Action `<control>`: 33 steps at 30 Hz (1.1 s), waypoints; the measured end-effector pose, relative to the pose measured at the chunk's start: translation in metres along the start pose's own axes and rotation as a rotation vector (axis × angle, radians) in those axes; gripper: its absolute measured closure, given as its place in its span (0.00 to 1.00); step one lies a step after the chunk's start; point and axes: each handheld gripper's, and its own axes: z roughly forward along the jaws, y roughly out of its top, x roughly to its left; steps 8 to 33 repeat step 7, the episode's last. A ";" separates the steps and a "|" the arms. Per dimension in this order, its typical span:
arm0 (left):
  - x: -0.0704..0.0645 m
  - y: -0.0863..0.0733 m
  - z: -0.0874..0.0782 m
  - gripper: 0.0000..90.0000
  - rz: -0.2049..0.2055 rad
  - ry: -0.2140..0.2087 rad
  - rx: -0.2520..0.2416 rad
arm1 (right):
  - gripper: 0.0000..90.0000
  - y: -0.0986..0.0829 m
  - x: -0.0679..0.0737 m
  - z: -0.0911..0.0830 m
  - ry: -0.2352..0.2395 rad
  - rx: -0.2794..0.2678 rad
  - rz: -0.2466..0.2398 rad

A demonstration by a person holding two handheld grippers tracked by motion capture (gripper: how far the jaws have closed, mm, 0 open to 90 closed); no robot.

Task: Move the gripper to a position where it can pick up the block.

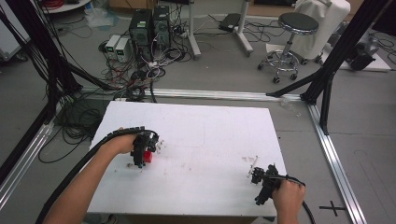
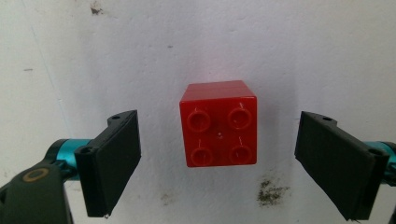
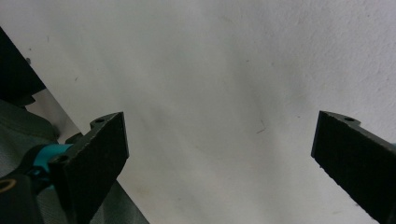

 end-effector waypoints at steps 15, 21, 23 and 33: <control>0.000 -0.001 -0.003 0.16 -0.002 0.002 0.001 | 0.03 0.000 0.000 -0.001 -0.001 0.001 0.001; 0.000 -0.001 -0.003 0.16 -0.002 0.002 0.001 | 0.03 0.000 0.000 -0.001 -0.001 0.001 0.001; 0.000 -0.001 -0.003 0.16 -0.002 0.002 0.001 | 0.03 0.000 0.000 -0.001 -0.001 0.001 0.001; 0.000 -0.001 -0.003 0.16 -0.002 0.002 0.001 | 0.03 0.000 0.000 -0.001 -0.001 0.001 0.001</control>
